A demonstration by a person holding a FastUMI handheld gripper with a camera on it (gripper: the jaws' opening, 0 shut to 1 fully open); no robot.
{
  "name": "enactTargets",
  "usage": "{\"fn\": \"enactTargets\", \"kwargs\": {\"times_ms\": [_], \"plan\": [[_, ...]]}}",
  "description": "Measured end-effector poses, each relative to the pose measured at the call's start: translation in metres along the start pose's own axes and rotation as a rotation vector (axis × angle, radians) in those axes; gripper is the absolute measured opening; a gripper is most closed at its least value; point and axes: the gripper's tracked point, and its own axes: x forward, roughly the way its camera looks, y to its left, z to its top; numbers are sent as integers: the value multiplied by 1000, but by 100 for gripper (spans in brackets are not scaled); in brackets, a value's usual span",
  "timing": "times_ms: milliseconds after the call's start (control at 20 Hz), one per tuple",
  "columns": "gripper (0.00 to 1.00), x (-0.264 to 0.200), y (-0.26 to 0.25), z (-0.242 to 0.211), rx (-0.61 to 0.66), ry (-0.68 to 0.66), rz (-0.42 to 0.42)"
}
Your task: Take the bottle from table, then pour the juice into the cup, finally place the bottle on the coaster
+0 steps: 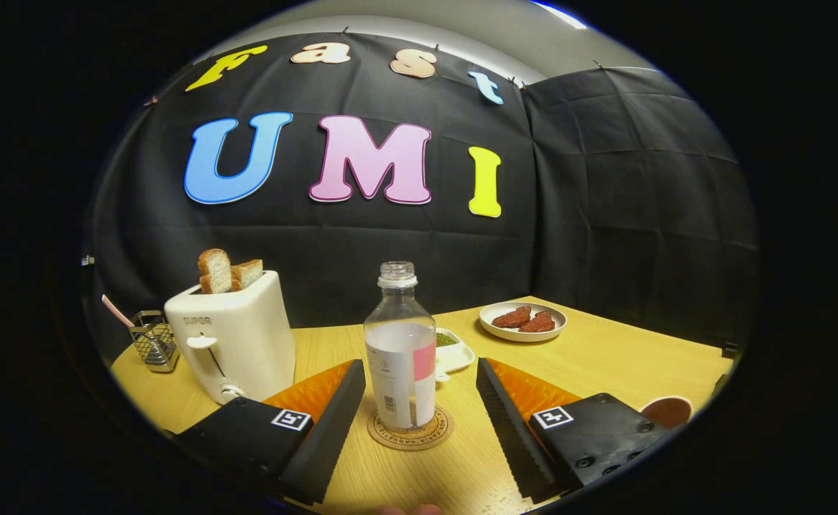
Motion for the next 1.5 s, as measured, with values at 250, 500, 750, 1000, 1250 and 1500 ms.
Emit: {"fn": "enactTargets", "kwargs": {"times_ms": [250,500,750,1000,1250,1500], "plan": [[96,-42,-3,34,19,-19,43],[96,-88,-9,71,30,-36,87],[96,-134,-9,110,6,-58,163],[96,-171,-14,153,59,-97,199],[96,-209,-30,177,76,-110,209],[96,-235,-48,180,84,-103,211]]}}
